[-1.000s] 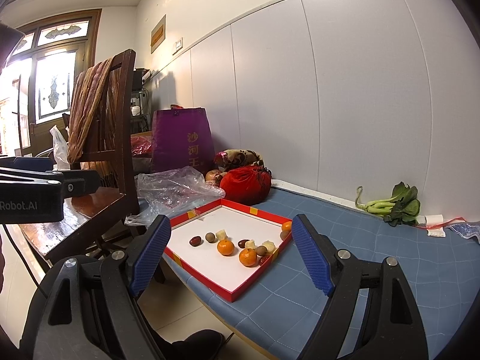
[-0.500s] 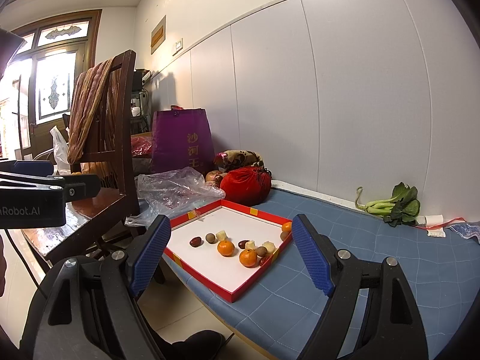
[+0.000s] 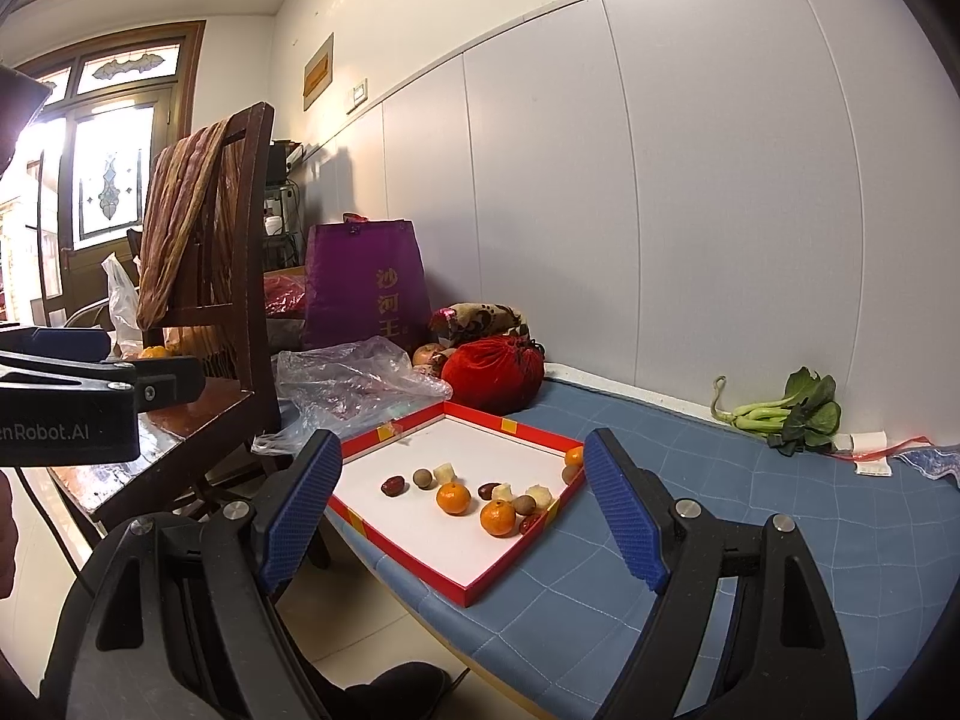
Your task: Organize fruits
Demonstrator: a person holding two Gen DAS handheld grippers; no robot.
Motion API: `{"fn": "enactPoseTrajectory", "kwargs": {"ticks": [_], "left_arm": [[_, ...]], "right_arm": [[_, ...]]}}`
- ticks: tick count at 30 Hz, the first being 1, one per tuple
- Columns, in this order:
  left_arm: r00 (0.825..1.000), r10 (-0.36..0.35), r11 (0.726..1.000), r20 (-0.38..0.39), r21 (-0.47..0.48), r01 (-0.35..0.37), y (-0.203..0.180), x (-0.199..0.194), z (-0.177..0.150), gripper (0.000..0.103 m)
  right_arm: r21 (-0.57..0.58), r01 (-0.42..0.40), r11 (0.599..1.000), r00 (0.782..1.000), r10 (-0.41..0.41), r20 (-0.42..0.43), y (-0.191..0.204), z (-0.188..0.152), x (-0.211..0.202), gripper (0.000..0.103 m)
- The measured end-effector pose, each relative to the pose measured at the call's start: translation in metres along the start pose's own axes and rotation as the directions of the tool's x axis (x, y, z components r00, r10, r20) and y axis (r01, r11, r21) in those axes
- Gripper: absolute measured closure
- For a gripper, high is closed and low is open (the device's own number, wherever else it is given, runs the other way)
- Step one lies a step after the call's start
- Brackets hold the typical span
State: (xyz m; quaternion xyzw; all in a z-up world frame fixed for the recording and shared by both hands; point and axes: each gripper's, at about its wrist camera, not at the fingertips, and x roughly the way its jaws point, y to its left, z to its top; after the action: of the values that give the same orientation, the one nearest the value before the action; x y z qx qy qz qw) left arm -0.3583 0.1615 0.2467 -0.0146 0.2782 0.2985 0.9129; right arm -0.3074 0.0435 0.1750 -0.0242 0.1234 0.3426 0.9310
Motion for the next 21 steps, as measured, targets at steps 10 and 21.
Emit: {"fn": "enactPoseTrajectory", "kwargs": {"ticks": [10, 21], "left_arm": [[1.0, -0.001, 1.0, -0.004, -0.002, 0.001, 0.0004, 0.0017, -0.0028, 0.014], [1.0, -0.005, 1.0, -0.007, -0.004, 0.005, 0.0026, 0.0017, -0.0042, 0.014]], "right_arm": [[-0.002, -0.002, 1.0, 1.0, 0.002, -0.002, 0.0009, -0.0003, 0.0005, 0.02], [0.003, 0.026, 1.0, 1.0, -0.026, -0.005, 0.0017, 0.0004, 0.0009, 0.02]]}}
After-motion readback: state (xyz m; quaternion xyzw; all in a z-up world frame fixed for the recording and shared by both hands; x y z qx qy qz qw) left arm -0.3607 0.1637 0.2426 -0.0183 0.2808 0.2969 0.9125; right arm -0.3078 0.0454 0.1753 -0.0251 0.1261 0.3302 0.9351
